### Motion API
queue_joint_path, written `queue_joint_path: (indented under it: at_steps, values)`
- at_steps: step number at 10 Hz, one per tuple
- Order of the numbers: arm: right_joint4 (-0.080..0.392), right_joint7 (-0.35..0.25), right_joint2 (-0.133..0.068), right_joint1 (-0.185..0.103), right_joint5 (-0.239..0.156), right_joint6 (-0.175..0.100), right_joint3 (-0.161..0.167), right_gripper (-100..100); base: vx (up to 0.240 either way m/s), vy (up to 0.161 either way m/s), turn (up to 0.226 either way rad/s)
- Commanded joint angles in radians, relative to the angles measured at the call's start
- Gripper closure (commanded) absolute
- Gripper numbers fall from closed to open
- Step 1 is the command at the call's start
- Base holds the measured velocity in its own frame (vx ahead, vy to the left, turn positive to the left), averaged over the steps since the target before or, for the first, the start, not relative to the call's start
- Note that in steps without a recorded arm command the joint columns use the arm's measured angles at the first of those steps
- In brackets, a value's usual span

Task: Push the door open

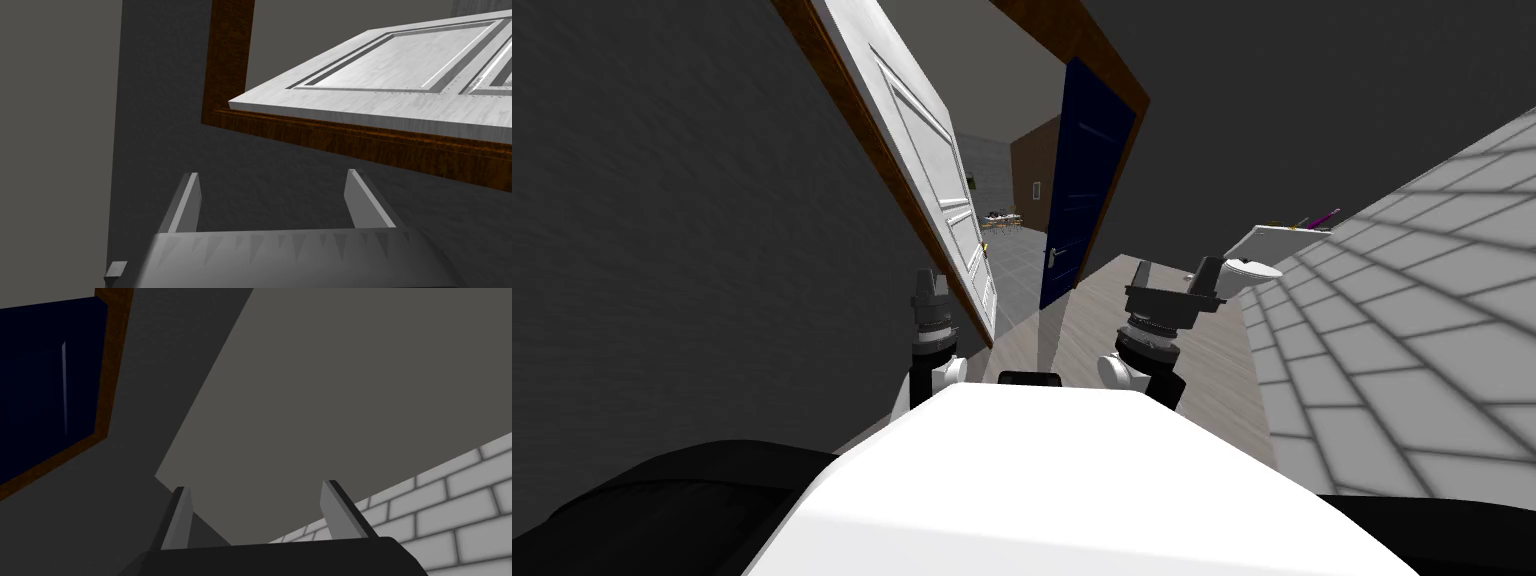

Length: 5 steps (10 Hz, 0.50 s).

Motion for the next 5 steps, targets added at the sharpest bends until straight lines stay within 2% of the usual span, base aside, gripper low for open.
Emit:
queue_joint_path:
  at_steps: [1,5]
  values:
    - [0.039,-0.009,-0.012,-0.022,0.009,0.002,0.002,-100,0.087,-0.052,0.043]
    - [0.141,-0.034,-0.038,-0.079,0.031,0.006,0.008,-100,0.092,-0.076,0.046]
